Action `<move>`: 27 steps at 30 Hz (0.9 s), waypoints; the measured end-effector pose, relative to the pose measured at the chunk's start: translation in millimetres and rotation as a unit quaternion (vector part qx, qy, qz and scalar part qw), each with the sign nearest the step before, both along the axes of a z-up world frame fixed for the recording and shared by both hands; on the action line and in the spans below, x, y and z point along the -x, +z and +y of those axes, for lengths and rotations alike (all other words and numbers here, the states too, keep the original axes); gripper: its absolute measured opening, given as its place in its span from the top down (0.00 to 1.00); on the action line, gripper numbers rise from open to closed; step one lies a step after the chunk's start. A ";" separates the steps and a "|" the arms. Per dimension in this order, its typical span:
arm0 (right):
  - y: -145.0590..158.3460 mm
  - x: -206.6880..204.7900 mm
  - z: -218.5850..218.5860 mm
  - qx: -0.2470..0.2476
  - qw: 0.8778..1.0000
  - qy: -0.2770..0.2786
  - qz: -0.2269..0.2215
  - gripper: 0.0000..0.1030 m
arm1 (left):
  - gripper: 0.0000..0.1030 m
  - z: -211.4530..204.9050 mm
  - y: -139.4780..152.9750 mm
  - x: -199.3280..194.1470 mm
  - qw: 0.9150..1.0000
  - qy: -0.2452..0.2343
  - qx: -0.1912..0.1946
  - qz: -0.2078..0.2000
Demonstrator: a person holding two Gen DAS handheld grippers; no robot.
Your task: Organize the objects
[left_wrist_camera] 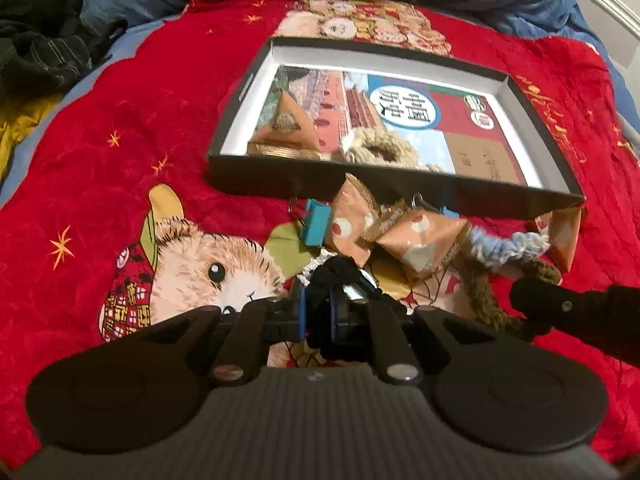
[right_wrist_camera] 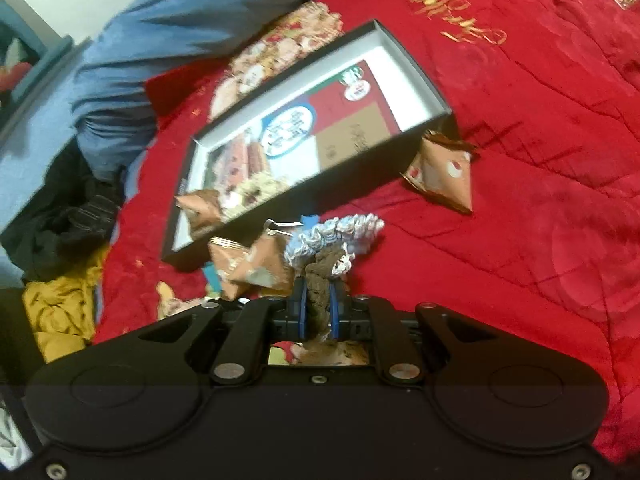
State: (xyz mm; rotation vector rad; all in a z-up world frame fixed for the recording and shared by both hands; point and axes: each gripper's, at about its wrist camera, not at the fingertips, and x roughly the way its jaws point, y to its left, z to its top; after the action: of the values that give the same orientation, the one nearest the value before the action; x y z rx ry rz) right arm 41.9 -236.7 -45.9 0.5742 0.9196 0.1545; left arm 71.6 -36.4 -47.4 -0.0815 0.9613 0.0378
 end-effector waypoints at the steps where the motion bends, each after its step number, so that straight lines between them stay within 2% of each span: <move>1: 1.9 0.9 -0.9 -0.004 1.000 0.000 -0.005 0.89 | 0.87 0.5 1.1 0.2 1.000 -0.001 0.003 0.000; 8: 5.3 1.6 -3.7 -0.028 0.999 0.001 -0.022 0.89 | 0.87 0.4 7.7 7.1 1.000 -0.007 0.016 -0.007; 14: 15.3 7.0 -7.3 -0.037 0.997 -0.005 -0.060 0.89 | 0.87 -1.1 17.4 12.1 0.999 -0.011 0.017 -0.038; 19: 27.2 15.4 -7.2 -0.042 0.994 -0.003 -0.096 0.89 | 0.86 2.1 26.7 20.3 0.997 -0.012 0.034 -0.067; 27: 31.5 18.2 -5.5 -0.050 0.992 -0.003 -0.116 0.89 | 0.86 1.2 39.7 28.3 0.992 -0.018 0.044 -0.116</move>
State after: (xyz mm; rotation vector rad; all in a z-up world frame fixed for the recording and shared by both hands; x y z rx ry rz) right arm 23.7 -242.2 -14.4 0.6371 0.6875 0.2579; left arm 43.3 -35.2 -7.7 -0.1475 0.7323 -0.0469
